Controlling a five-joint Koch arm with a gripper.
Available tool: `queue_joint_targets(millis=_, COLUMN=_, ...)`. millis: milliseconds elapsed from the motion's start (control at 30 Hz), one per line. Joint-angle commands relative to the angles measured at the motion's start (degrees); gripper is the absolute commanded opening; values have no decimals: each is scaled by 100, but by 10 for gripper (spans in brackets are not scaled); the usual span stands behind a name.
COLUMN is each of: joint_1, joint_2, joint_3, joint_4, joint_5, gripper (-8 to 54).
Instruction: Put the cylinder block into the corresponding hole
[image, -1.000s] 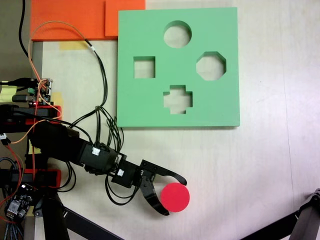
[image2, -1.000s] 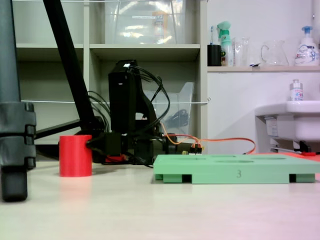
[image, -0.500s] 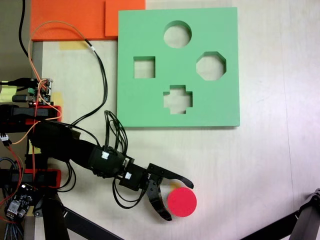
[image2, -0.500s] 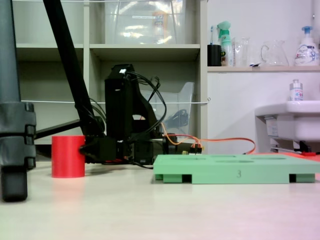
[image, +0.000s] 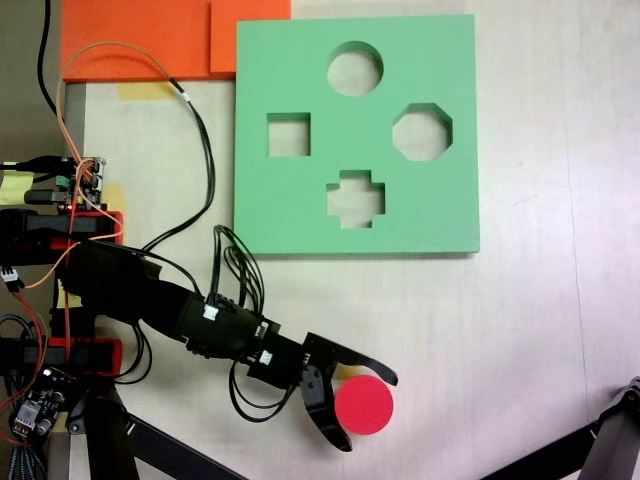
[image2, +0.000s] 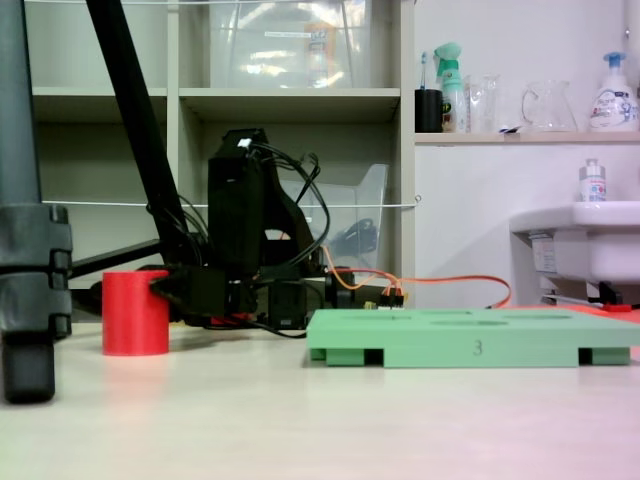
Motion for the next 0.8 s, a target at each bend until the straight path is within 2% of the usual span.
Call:
queue_joint_targets(millis=0, joint_1=88, joint_2=70, joint_3=-176, joint_4=-97, joint_5=123, gripper=521)
queue_joint_targets(millis=333, joint_1=167, joint_2=-360, joint_3=-870, joint_4=501, joint_5=114, gripper=511)
queue_joint_targets(millis=367, joint_1=158, joint_2=-378, joint_3=-923, joint_4=545, joint_5=114, gripper=497)
queue_joint_targets(millis=567, joint_1=185, joint_2=-387, joint_3=-1002, joint_4=686, joint_5=114, gripper=321)
queue_joint_targets(millis=733, joint_1=114, joint_2=-387, joint_3=-1002, joint_4=686, joint_5=114, gripper=310)
queue_joint_targets(millis=767, joint_1=97, joint_2=-387, joint_3=-1002, joint_4=686, joint_5=114, gripper=292)
